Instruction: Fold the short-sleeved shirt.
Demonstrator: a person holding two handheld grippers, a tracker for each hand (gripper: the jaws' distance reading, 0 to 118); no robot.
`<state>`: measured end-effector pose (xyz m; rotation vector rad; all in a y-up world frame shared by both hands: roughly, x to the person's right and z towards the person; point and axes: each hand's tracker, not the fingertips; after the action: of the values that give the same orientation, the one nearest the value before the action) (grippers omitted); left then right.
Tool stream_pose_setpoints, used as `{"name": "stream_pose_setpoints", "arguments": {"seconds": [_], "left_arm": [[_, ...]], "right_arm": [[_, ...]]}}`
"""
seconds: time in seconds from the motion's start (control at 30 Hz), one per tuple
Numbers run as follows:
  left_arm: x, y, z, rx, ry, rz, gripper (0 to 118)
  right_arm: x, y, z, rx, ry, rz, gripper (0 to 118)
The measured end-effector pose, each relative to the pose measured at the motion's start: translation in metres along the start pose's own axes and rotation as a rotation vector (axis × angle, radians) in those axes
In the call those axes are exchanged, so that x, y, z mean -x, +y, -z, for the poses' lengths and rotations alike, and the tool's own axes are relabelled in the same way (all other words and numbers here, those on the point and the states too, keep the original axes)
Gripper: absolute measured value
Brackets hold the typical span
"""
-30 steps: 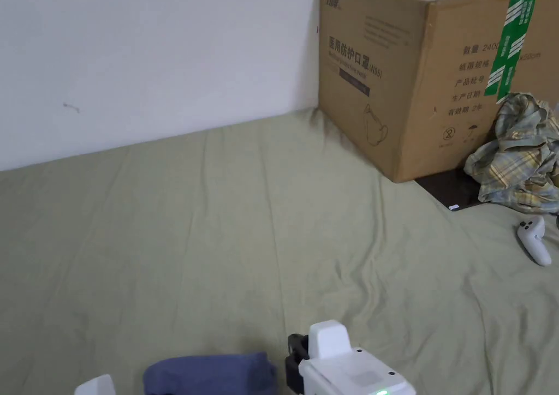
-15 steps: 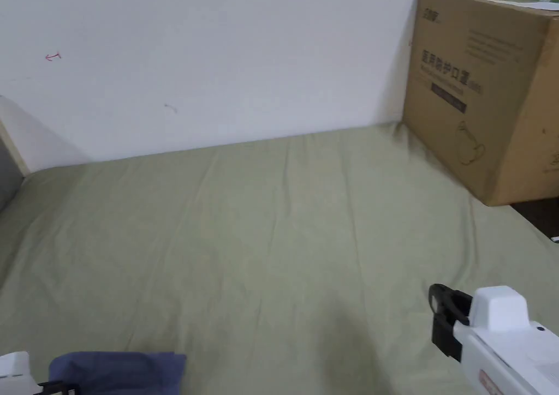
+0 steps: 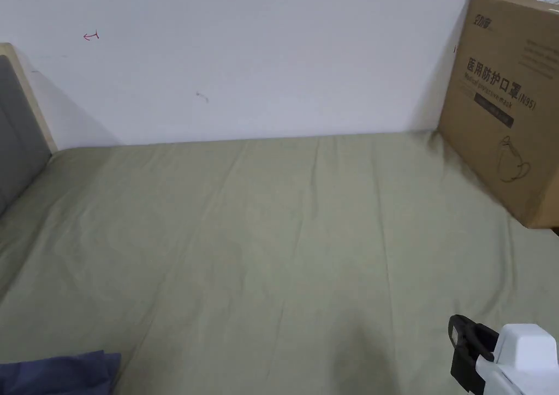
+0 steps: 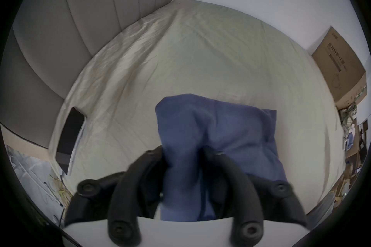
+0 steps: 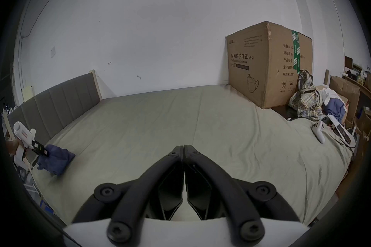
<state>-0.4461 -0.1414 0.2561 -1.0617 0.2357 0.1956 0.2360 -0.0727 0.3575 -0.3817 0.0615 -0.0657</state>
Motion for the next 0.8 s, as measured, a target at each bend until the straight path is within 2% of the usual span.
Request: {"name": "stream_pose_setpoints", "arguments": {"seconds": [0.1,0.13,0.17,0.43,0.63,0.8], "left_arm": [[-0.008,0.002,-0.009,-0.041,0.017,0.0,93],[-0.012,0.004,-0.018,-0.086,0.012,-0.001,103],[-0.017,0.005,-0.026,-0.129,0.003,-0.007,107],[-0.105,0.01,-0.149,-0.508,-0.089,0.013,107],[-0.192,-0.018,-0.243,-0.819,-0.11,0.065,107],[-0.253,-0.05,-0.287,-0.979,-0.143,0.075,107]], "right_arm": [[-0.004,0.004,-0.004,-0.001,0.001,0.02,0],[-0.008,0.005,-0.006,-0.006,0.0,0.024,0],[-0.01,0.008,-0.009,-0.015,0.002,0.024,0],[-0.025,0.052,-0.045,-0.154,-0.023,-0.013,0],[-0.028,0.095,-0.079,-0.256,-0.062,-0.062,0],[-0.039,0.115,-0.097,-0.33,-0.074,-0.09,0]]}}
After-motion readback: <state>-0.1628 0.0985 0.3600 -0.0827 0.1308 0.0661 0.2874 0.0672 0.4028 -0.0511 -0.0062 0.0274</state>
